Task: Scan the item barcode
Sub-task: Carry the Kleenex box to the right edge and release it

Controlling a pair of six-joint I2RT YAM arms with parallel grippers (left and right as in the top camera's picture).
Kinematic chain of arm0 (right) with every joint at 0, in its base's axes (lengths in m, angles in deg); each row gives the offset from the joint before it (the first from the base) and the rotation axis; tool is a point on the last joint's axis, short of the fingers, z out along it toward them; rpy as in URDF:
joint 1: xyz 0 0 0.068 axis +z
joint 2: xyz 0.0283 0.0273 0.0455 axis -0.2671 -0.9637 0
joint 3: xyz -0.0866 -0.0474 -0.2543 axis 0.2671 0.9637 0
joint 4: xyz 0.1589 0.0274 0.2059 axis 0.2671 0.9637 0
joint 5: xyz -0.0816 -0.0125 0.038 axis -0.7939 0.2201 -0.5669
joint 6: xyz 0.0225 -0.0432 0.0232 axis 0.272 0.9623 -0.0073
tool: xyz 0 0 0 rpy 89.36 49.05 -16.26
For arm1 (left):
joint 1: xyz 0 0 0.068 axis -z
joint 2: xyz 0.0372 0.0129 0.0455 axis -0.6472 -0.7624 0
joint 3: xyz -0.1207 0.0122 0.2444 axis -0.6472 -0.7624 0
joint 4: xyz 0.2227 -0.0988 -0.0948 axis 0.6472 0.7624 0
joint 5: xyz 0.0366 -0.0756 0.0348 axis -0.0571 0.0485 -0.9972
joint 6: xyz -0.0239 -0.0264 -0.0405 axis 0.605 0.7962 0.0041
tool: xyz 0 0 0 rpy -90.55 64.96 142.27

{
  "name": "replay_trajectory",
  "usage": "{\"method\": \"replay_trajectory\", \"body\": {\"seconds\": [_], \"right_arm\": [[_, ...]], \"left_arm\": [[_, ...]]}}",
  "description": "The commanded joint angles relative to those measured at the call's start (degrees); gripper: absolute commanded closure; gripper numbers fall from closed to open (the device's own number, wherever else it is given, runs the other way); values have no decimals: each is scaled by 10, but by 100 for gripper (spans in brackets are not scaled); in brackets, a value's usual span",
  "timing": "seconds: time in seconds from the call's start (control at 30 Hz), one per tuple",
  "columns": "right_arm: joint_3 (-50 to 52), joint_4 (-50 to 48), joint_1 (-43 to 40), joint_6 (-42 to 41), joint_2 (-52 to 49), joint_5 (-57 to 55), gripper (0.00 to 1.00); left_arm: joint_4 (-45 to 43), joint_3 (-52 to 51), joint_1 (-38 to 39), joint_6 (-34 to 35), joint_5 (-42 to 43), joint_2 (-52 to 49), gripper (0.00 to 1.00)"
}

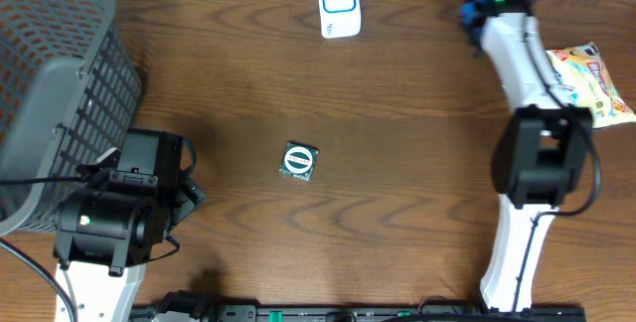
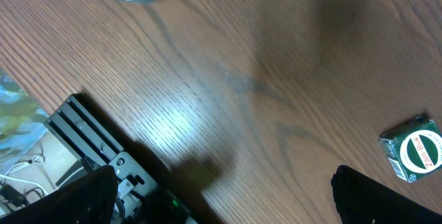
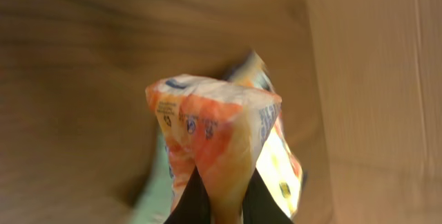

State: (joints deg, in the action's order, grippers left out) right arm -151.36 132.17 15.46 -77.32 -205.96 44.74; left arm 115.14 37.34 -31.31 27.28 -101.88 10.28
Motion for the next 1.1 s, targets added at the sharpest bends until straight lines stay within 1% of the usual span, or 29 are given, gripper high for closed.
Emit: {"method": "replay_trajectory", "body": {"seconds": [0.0, 0.1, 0.13, 0.17, 0.2, 0.23, 0.27, 0.3, 0.33, 0.37, 0.5, 0.67, 0.87, 0.93, 1.07], "right_arm": [[-5, 37, -31, -114, 14, 17, 99], [-5, 66, -64, -130, 14, 79, 98], [-5, 71, -73, -135, 14, 96, 95], [-5, 75, -83, -140, 14, 112, 89], [-5, 79, -92, -143, 14, 130, 80], [-5, 83, -98, -144, 14, 144, 57], [-5, 87, -104, -144, 14, 155, 40], [-5, 93, -111, -144, 14, 166, 28], [-5, 96, -115, -144, 14, 169, 19], [-5, 98, -117, -144, 14, 170, 2], [-5, 102, -120, -144, 14, 177, 1], [-5, 104, -109, -144, 15, 234, 1], [-6, 95, -75, -144, 57, 296, 1], [-6, 92, -63, -144, 76, 338, 1], [-6, 102, -35, -144, 111, 519, 1]], "left_arm": [[1, 11, -2, 5, -9, 3, 2], [1, 11, -2, 5, -9, 3, 3], [1, 11, -2, 5, -9, 3, 2], [1, 11, -2, 5, -9, 3, 3], [1, 11, -2, 5, -9, 3, 2], [1, 11, -2, 5, -9, 3, 2], [1, 11, -2, 5, -9, 3, 2], [1, 11, -2, 5, -9, 3, 2], [1, 11, -2, 5, -9, 3, 3], [1, 11, -2, 5, -9, 3, 2], [1, 11, -2, 5, -9, 3, 2], [1, 11, -2, 5, -9, 3, 2], [1, 11, -2, 5, -9, 3, 3], [1, 11, -2, 5, -9, 3, 2], [1, 11, -2, 5, -9, 3, 2]]}}
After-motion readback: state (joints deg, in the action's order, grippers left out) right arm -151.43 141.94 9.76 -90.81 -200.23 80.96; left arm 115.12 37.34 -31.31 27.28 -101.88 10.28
